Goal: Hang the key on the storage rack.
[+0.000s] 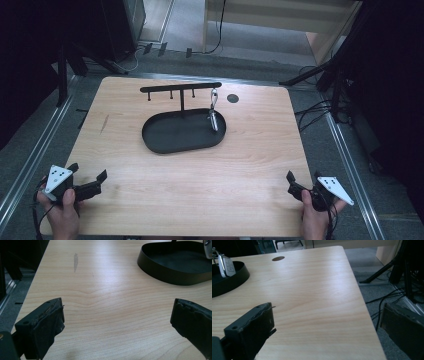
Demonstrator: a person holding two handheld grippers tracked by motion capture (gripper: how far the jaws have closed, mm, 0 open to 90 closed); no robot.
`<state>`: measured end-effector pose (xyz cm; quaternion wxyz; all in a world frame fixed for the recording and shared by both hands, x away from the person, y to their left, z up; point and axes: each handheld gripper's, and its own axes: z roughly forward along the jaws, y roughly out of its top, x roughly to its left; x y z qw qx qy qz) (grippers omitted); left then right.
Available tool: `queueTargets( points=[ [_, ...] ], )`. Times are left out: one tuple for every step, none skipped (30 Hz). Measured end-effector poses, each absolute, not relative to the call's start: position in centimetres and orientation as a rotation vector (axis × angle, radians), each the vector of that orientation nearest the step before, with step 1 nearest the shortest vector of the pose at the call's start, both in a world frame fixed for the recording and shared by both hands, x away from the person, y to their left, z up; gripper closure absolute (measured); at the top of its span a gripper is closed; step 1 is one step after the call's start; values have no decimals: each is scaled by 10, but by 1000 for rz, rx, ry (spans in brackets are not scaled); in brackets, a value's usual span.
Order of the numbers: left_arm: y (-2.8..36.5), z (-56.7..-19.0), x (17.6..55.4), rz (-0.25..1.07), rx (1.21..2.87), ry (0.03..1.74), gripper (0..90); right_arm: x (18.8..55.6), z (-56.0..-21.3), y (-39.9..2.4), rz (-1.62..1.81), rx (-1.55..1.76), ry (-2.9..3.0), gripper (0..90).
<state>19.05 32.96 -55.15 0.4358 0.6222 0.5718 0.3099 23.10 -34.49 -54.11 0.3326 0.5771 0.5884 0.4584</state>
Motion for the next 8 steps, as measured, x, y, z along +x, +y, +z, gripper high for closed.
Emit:
queueTargets(
  points=[
    [330, -552, 191, 771, 1550, 1423, 0, 229, -542, -348, 1204, 1522, 1531, 0],
    [330, -552, 191, 772, 1550, 1423, 0, 228, -542, -352, 1207, 1525, 1526, 0],
    [329, -552, 191, 773, 1551, 1423, 0, 227, -542, -354, 1208, 1524, 1519, 0],
    [329, -552, 191, 774, 1551, 1423, 0, 226, -542, -355, 1206, 1521, 1516, 0],
    [329, -552, 191, 776, 1552, 1424, 0, 223, -542, -356, 1206, 1515, 1510, 0],
    [329, -552, 191, 776, 1552, 1424, 0, 223, -542, -356, 1206, 1515, 1510, 0],
    [329, -552, 191, 776, 1554, 1425, 0, 223, -542, -356, 1203, 1512, 1511, 0],
    [329, -551, 191, 776, 1556, 1427, 0, 223, -542, -354, 1199, 1506, 1519, 0]
  ],
)
